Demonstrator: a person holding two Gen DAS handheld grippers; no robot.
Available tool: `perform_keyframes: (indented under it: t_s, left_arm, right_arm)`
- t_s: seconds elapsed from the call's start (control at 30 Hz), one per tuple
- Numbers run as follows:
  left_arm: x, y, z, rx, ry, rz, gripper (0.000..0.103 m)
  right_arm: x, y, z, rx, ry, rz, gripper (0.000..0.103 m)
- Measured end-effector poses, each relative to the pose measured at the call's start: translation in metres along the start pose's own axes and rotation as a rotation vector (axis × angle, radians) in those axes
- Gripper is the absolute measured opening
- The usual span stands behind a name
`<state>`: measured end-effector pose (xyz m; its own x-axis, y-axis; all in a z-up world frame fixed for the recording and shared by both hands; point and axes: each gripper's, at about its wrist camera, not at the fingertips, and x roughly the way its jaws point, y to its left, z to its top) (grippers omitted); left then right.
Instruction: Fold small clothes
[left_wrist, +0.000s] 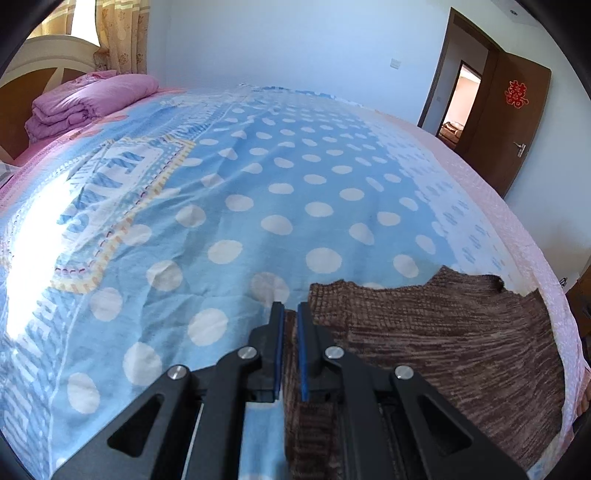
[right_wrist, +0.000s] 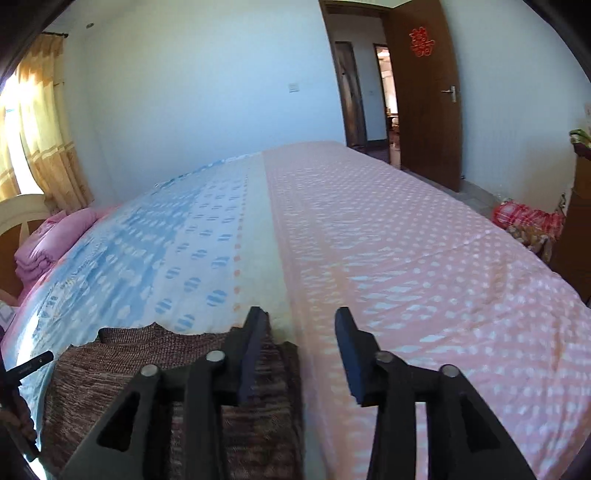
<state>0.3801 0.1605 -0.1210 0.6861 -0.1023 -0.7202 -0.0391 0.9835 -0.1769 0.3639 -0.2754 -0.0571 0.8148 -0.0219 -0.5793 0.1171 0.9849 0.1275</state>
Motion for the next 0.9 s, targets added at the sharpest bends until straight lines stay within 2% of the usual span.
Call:
perform_keyframes:
  t_s: [0.1,0.17,0.2,0.23,0.33,0.43,0.53,0.6,0.63,0.7,0.77,0.83,0.9]
  left_arm:
    - [-0.023,-0.02,-0.012,0.065,-0.021,-0.059,0.012]
    - [-0.037,-0.035,-0.026,0.108,-0.043,-0.07,0.03]
    - [-0.042,-0.041,-0.032,0.119,-0.051,-0.064,0.035]
    - [-0.044,-0.047,-0.039,0.134,-0.056,-0.061,0.04]
    - [-0.044,-0.06,-0.057,0.156,-0.029,-0.046,0.04]
    - [-0.042,-0.061,-0.073,0.147,0.0,0.007,0.04]
    - [-0.042,-0.046,-0.089,0.106,0.019,0.047,0.042]
    - [-0.05,-0.037,-0.096,0.083,-0.01,0.028,0.042]
    - [-0.054,-0.034,-0.097,0.076,-0.017,0.042,0.043]
    - [-0.057,-0.026,-0.102,0.057,-0.022,0.079,0.057]
    - [-0.059,-0.009,-0.105,-0.016,-0.013,0.044,0.072]
    - [-0.061,0.011,-0.107,-0.104,-0.001,-0.024,0.073]
    - [-0.07,0.02,-0.109,-0.137,-0.014,-0.025,0.072]
  right_arm:
    - [-0.023,-0.003,-0.027,-0.017,0.089,0.036,0.043]
    - [-0.037,0.003,-0.05,-0.04,0.123,0.034,0.043]
    - [-0.042,0.005,-0.063,-0.058,0.131,0.033,0.041]
    - [-0.046,0.011,-0.075,-0.085,0.14,0.031,0.034]
    - [-0.049,0.022,-0.107,-0.153,0.183,0.025,0.016]
    - [-0.036,0.034,-0.13,-0.191,0.262,0.054,0.014]
    - [-0.043,0.039,-0.145,-0.258,0.255,0.015,0.014]
    - [-0.052,0.035,-0.149,-0.243,0.262,0.016,0.014]
    - [-0.056,0.032,-0.152,-0.231,0.264,0.022,0.014]
    - [-0.064,0.025,-0.157,-0.222,0.263,0.03,0.013]
    - [-0.07,0.02,-0.16,-0.204,0.27,0.036,0.011]
    - [-0.071,0.023,-0.158,-0.207,0.29,0.019,0.011]
    - [-0.079,0.035,-0.153,-0.23,0.28,0.003,0.011]
